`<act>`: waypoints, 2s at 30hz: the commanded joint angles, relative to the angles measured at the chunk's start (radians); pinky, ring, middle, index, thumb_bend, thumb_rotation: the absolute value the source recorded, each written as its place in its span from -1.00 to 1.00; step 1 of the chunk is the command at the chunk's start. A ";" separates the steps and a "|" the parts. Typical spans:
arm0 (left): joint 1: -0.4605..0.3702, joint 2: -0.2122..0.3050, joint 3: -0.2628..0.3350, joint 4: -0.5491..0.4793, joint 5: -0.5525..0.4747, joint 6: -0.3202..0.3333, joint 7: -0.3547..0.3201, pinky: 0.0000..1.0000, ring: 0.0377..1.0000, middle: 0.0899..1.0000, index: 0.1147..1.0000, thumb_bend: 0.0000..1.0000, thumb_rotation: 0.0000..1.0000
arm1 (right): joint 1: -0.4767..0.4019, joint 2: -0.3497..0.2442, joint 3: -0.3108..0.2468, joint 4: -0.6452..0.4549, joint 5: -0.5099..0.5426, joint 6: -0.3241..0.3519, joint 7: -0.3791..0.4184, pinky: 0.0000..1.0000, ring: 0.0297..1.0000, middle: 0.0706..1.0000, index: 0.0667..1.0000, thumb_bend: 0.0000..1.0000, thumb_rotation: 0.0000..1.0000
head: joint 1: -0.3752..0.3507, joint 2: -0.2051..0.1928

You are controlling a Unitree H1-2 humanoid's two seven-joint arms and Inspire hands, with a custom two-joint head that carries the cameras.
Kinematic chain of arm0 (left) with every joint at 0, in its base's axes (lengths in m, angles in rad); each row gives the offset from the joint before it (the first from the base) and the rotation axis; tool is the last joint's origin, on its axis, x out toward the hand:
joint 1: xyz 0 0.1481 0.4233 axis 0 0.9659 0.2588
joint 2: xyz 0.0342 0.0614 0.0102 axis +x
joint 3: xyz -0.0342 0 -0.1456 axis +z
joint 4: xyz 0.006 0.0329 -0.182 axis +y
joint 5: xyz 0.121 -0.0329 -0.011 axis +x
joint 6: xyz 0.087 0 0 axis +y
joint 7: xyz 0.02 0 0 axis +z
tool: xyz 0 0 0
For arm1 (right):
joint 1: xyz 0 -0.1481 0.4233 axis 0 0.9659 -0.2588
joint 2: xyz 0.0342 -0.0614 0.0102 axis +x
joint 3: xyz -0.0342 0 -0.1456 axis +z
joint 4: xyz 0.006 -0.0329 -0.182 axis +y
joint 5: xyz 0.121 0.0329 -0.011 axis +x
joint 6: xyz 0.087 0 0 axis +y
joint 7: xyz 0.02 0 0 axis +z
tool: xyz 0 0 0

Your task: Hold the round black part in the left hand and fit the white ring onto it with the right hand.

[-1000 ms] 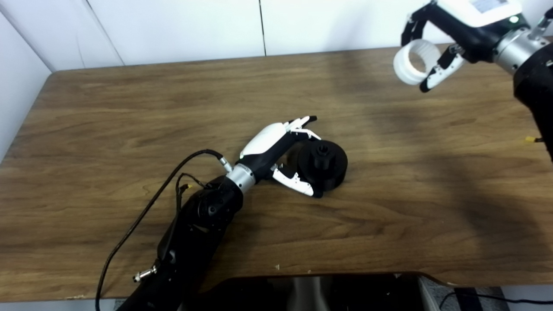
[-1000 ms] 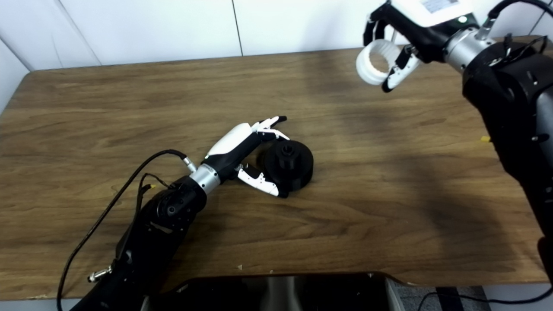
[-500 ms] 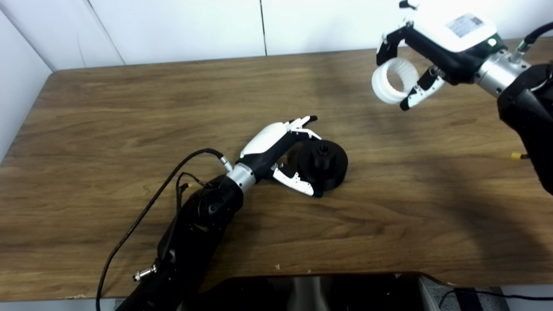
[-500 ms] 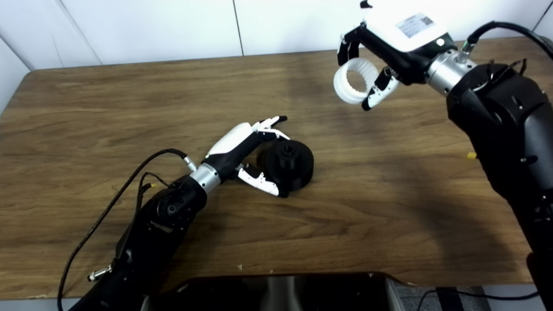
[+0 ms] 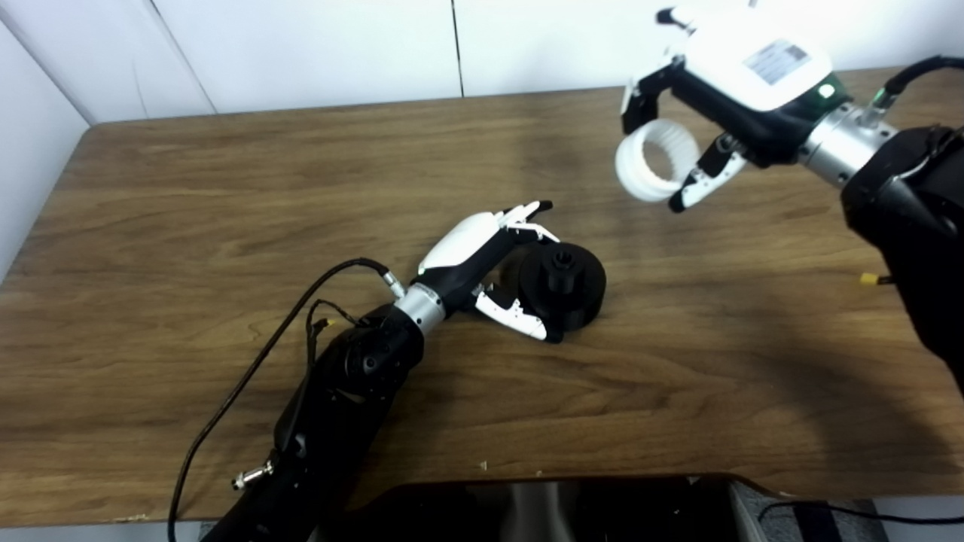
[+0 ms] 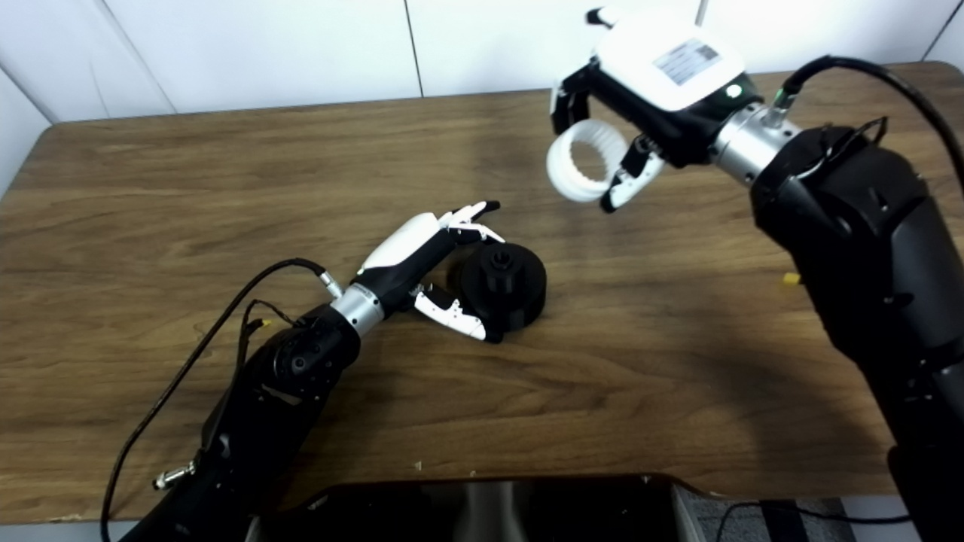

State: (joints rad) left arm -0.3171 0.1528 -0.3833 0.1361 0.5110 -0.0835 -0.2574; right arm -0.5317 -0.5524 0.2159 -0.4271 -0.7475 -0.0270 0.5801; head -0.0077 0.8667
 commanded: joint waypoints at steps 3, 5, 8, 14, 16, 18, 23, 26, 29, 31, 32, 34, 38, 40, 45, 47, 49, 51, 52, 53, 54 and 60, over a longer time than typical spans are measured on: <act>-0.040 0.006 0.005 -0.011 -0.001 0.005 -0.001 1.00 1.00 1.00 0.17 1.00 -0.32 | -0.020 0.019 -0.007 -0.047 0.007 0.002 0.002 0.85 0.29 -0.11 -0.09 0.06 -0.98 | -0.004 0.000; -0.040 0.006 0.006 -0.010 -0.002 0.005 -0.002 1.00 1.00 1.00 0.18 1.00 -0.32 | -0.015 0.026 -0.005 -0.051 0.007 0.000 0.008 0.83 0.29 -0.11 -0.09 0.06 -0.98 | -0.004 0.001; -0.041 0.005 0.006 -0.009 -0.002 0.005 -0.002 1.00 1.00 1.00 0.18 1.00 -0.32 | -0.010 0.031 0.005 -0.056 0.003 -0.006 0.021 0.85 0.29 -0.11 -0.09 0.06 -0.98 | -0.002 0.000; -0.042 0.003 0.005 -0.007 0.000 0.003 0.001 1.00 1.00 1.00 0.18 1.00 -0.31 | 0.007 0.045 0.023 -0.072 -0.002 -0.002 0.046 0.80 0.31 -0.11 -0.09 0.06 -0.98 | -0.003 0.003; -0.041 0.003 0.005 -0.010 0.000 0.007 -0.002 1.00 1.00 1.00 0.18 1.00 -0.32 | 0.015 0.052 0.026 -0.077 -0.002 0.000 0.054 0.81 0.31 -0.11 -0.09 0.06 -0.98 | -0.003 0.005; -0.040 0.002 0.004 -0.011 0.001 0.006 -0.001 1.00 1.00 1.00 0.18 1.00 -0.32 | 0.026 0.061 0.030 -0.079 -0.002 -0.004 0.051 0.78 0.30 -0.11 -0.09 0.06 -0.98 | -0.002 0.003; -0.039 0.003 0.004 -0.010 0.001 0.003 0.001 1.00 1.00 1.00 0.18 1.00 -0.32 | 0.053 0.080 0.055 -0.077 -0.021 -0.016 0.056 0.85 0.31 -0.11 -0.09 0.06 -0.98 | -0.001 0.005; -0.038 0.005 0.002 -0.014 0.004 0.006 -0.001 1.00 1.00 1.00 0.19 1.00 -0.29 | 0.064 0.092 0.063 -0.074 -0.027 -0.016 0.056 0.85 0.31 -0.11 -0.09 0.06 -0.98 | 0.000 0.006; -0.038 0.004 0.005 -0.015 0.001 0.011 -0.002 1.00 1.00 1.00 0.18 1.00 -0.31 | 0.076 0.103 0.081 -0.065 -0.050 -0.027 0.048 0.82 0.31 -0.11 -0.09 0.06 -0.98 | 0.000 0.006; -0.037 0.005 0.006 -0.016 0.000 0.013 -0.003 1.00 1.00 1.00 0.18 1.00 -0.32 | 0.082 0.109 0.090 -0.062 -0.062 -0.030 0.049 0.80 0.31 -0.11 -0.09 0.06 -0.98 | 0.000 0.008; -0.037 0.005 0.005 -0.018 0.001 0.014 -0.004 1.00 1.00 1.00 0.18 1.00 -0.32 | 0.087 0.112 0.091 -0.063 -0.062 -0.027 0.050 0.79 0.31 -0.11 -0.09 0.06 -0.98 | 0.000 0.009; -0.038 0.005 0.004 -0.018 0.003 0.014 -0.004 1.00 1.00 1.00 0.19 1.00 -0.30 | 0.095 0.118 0.091 -0.063 -0.054 -0.024 0.049 0.78 0.32 -0.11 -0.09 0.06 -0.98 | 0.002 0.009; -0.038 0.005 0.000 -0.015 0.008 0.009 -0.001 1.00 1.00 1.00 0.18 1.00 -0.29 | 0.105 0.129 0.092 -0.051 -0.055 -0.032 0.039 0.78 0.31 -0.12 -0.09 0.06 -0.98 | 0.002 0.009; -0.038 0.005 -0.001 -0.017 0.010 0.012 -0.001 1.00 1.00 1.00 0.18 1.00 -0.29 | 0.107 0.134 0.093 -0.042 -0.058 -0.034 0.035 0.77 0.30 -0.12 -0.09 0.06 -0.98 | 0.002 0.010; -0.036 0.004 -0.001 -0.020 0.011 0.013 -0.001 1.00 1.00 1.00 0.18 1.00 -0.31 | 0.099 0.146 0.101 -0.025 -0.069 -0.032 0.039 0.76 0.32 -0.11 -0.09 0.06 -0.98 | 0.003 0.012; -0.036 0.003 -0.002 -0.019 0.011 0.010 0.001 1.00 1.00 1.00 0.18 1.00 -0.31 | 0.092 0.149 0.104 -0.020 -0.074 -0.029 0.045 0.77 0.33 -0.11 -0.09 0.06 -0.98 | 0.002 0.011; -0.035 0.002 -0.002 -0.017 0.010 0.004 0.004 1.00 1.00 1.00 0.17 1.00 -0.31 | 0.086 0.150 0.107 -0.009 -0.078 -0.032 0.043 0.77 0.34 -0.11 -0.09 0.06 -0.98 | 0.003 0.011; -0.035 0.001 -0.003 -0.017 0.010 0.004 0.005 1.00 1.00 1.00 0.16 1.00 -0.31 | 0.082 0.151 0.107 0.000 -0.080 -0.036 0.035 0.77 0.33 -0.11 -0.09 0.06 -0.98 | 0.004 0.011; -0.035 0.001 -0.003 -0.017 0.010 0.004 0.005 1.00 1.00 1.00 0.17 1.00 -0.31 | 0.080 0.152 0.107 0.005 -0.081 -0.037 0.032 0.75 0.33 -0.11 -0.09 0.06 -0.98 | 0.001 0.012; -0.035 0.001 -0.004 -0.018 0.011 0.006 0.003 1.00 1.00 1.00 0.17 1.00 -0.31 | 0.078 0.153 0.107 0.010 -0.081 -0.039 0.029 0.74 0.32 -0.11 -0.09 0.06 -0.98 | 0.001 0.012; -0.035 0.001 -0.004 -0.019 0.011 0.007 0.002 1.00 1.00 1.00 0.17 1.00 -0.31 | 0.075 0.155 0.106 0.015 -0.080 -0.041 0.026 0.74 0.32 -0.11 -0.09 0.06 -0.98 | 0.001 0.012; -0.039 0.000 -0.004 -0.013 0.008 0.003 0.002 1.00 1.00 1.00 0.16 1.00 -0.32 | 0.053 0.163 0.111 0.045 -0.088 -0.052 0.015 0.77 0.31 -0.11 -0.09 0.06 -0.98 | 0.002 0.012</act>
State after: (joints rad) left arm -0.3202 0.1516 -0.3884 0.1360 0.5196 -0.0769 -0.2588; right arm -0.4322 -0.3966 0.3310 -0.3706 -0.8351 -0.0573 0.6240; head -0.0046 0.8790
